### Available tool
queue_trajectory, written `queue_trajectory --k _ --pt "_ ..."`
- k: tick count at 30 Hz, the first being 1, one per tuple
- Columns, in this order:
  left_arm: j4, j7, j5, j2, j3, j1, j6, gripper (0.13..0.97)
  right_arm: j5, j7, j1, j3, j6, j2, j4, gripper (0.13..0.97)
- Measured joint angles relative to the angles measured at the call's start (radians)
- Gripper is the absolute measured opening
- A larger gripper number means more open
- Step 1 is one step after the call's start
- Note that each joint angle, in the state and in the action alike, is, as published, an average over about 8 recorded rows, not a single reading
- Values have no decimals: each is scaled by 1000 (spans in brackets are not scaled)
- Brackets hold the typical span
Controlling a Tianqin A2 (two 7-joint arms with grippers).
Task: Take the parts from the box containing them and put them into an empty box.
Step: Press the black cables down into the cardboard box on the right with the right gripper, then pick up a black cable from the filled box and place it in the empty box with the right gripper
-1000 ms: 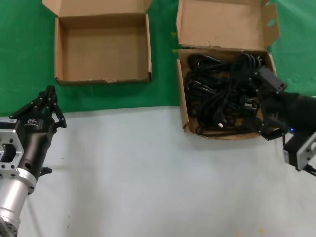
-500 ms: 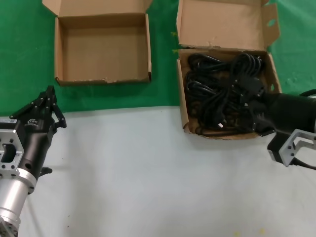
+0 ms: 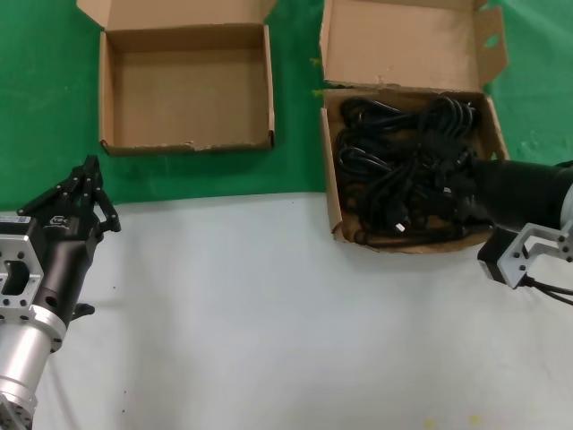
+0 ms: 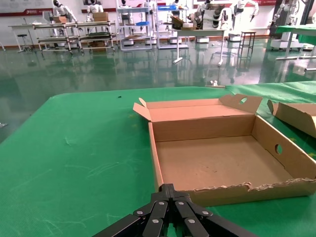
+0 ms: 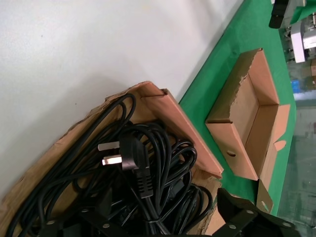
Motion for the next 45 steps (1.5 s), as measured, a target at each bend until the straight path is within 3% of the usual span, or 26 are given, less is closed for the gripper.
queue_trajectory --k 12,20,24,32,45 --pt "0 0 0 0 0 0 0 145 -15 7 6 -18 17 -2 -14 602" --pt "0 0 0 0 0 0 0 145 -36 31 7 -26 26 2 -13 393" --pt "0 0 0 0 0 0 0 145 -48 42 9 -31 32 3 -15 393" --pt "0 0 0 0 0 0 0 145 -66 55 16 -41 39 1 -23 248" --pt "0 0 0 0 0 0 0 145 -97 162 3 -16 37 37 73 189"
